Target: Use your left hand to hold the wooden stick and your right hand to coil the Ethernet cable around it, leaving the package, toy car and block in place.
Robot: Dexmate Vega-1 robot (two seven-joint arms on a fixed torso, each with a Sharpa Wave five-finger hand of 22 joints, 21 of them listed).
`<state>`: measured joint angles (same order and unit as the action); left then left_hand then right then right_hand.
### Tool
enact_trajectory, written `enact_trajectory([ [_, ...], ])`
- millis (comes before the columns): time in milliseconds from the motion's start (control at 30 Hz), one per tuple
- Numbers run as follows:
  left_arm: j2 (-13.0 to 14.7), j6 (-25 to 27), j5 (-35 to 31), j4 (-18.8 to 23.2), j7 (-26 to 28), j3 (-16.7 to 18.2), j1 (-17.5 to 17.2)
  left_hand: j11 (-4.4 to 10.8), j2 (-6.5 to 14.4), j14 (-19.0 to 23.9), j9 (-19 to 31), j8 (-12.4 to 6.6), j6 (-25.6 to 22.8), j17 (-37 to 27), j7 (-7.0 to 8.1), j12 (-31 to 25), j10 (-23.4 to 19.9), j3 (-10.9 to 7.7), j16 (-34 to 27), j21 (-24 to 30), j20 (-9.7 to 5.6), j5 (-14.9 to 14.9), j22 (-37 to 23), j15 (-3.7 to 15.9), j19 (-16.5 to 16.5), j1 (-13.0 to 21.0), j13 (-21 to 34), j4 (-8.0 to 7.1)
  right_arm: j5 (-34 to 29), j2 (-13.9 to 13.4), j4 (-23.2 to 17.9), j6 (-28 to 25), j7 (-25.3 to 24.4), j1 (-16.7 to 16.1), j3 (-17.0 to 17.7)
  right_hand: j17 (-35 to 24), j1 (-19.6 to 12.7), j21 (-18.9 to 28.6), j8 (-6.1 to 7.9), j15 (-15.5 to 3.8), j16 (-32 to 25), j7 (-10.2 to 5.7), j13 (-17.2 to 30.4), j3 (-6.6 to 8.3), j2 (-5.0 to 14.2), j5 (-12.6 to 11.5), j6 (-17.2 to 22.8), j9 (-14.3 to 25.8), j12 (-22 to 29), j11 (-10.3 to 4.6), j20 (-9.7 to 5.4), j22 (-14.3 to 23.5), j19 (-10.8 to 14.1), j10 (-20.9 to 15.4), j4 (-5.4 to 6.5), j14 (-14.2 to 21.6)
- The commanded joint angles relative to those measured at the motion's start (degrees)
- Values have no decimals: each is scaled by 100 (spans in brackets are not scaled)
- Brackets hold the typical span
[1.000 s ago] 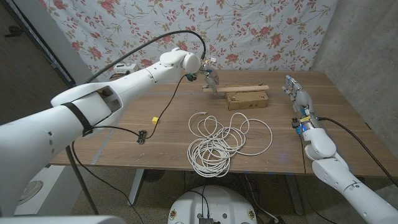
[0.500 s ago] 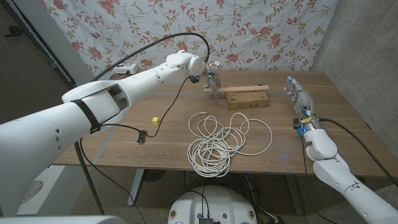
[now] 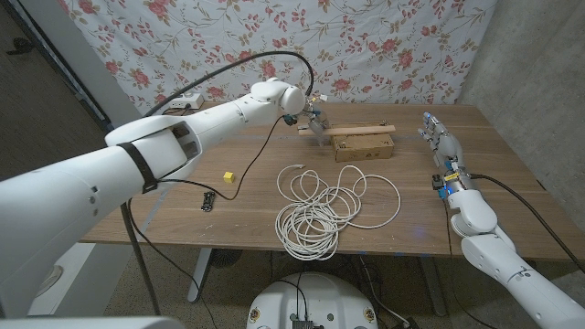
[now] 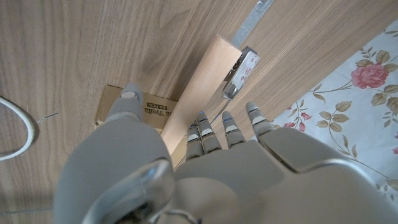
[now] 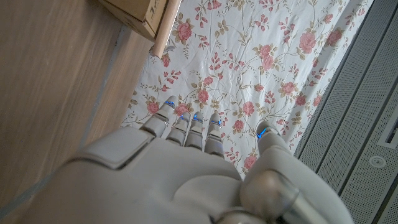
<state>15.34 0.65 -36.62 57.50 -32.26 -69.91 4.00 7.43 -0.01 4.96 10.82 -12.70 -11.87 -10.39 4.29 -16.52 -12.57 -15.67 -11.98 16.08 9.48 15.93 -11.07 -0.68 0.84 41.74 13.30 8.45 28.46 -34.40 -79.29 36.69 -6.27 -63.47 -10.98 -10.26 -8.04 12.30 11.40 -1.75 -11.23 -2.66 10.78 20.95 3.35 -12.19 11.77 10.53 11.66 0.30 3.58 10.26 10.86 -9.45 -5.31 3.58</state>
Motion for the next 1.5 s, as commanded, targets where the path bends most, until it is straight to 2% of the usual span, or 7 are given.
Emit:
enact_trajectory([
  [33,-92,6,-255,-136,350,-253,-10,-4,61,118,19,-12,-114,-8,-2,-43,-142,-80,-21,-5,23,-49,-5,62,109,114,1,18,21,12,39,5,-1,10,9,-27,31,-22,-30,10,-2,1,23,-18,-10,-21,37,11,-2,23,21,24,23,-49,27,38],
  [300,-9,77,-699,-53,922,-453,-153,43,126,532,25,-129,-540,4,-15,-149,-602,-228,-107,62,16,-208,4,229,438,599,17,155,-20,1,67,-56,-24,58,-14,-27,37,-24,-33,16,-1,-11,23,-19,-8,-24,33,10,-3,24,27,24,21,-55,28,45],
  [567,56,280,-1128,-24,1626,-572,-376,203,228,1388,82,-514,-1681,9,46,-552,-1696,-454,-150,185,-73,-468,1,594,1063,1618,216,176,-67,-27,45,-139,-80,84,-23,-25,42,-25,-34,24,2,-13,23,-19,-5,-27,33,10,-8,19,29,24,20,-55,27,47],
  [833,183,587,-1345,143,2466,-421,-648,261,1075,3210,144,-1061,-3037,-85,-250,-1308,-3193,-862,-568,705,-321,-525,-83,1044,2256,2429,690,17,-130,-80,-12,-255,-138,115,-35,-24,47,-27,-34,30,3,-11,24,-20,-2,-29,36,10,-11,17,32,24,19,-56,26,52],
  [1167,307,579,-1064,306,2828,-58,-818,-90,1228,4484,456,-1187,-2901,-380,-642,-1888,-3508,-1805,-827,1598,-553,-521,-217,950,3467,2447,1420,-868,-202,-101,-9,-309,-167,206,-68,-24,51,-28,-29,33,5,-17,24,-21,-1,-31,53,10,-13,22,31,24,18,-61,24,57],
  [1300,382,634,-1023,435,3125,83,-925,-79,1178,5249,763,-1139,-2653,-613,-703,-2549,-3470,-1944,-1028,2114,-908,-387,-271,1142,3940,2271,2213,-1327,-213,-104,0,-304,-162,234,-78,-23,52,-29,-30,35,8,-17,24,-21,0,-32,54,10,-14,21,31,24,17,-62,23,53],
  [1500,518,561,-802,608,3762,414,-1159,-107,1095,6484,1296,-1369,-2686,-1241,-652,-3557,-3572,-1803,-1576,2882,-1199,-100,-381,1287,4418,2018,3579,-1607,-225,-134,-44,-344,-159,246,-88,-23,54,-29,-25,35,9,-17,24,-21,1,-33,69,10,-15,25,29,24,19,-65,22,54],
])
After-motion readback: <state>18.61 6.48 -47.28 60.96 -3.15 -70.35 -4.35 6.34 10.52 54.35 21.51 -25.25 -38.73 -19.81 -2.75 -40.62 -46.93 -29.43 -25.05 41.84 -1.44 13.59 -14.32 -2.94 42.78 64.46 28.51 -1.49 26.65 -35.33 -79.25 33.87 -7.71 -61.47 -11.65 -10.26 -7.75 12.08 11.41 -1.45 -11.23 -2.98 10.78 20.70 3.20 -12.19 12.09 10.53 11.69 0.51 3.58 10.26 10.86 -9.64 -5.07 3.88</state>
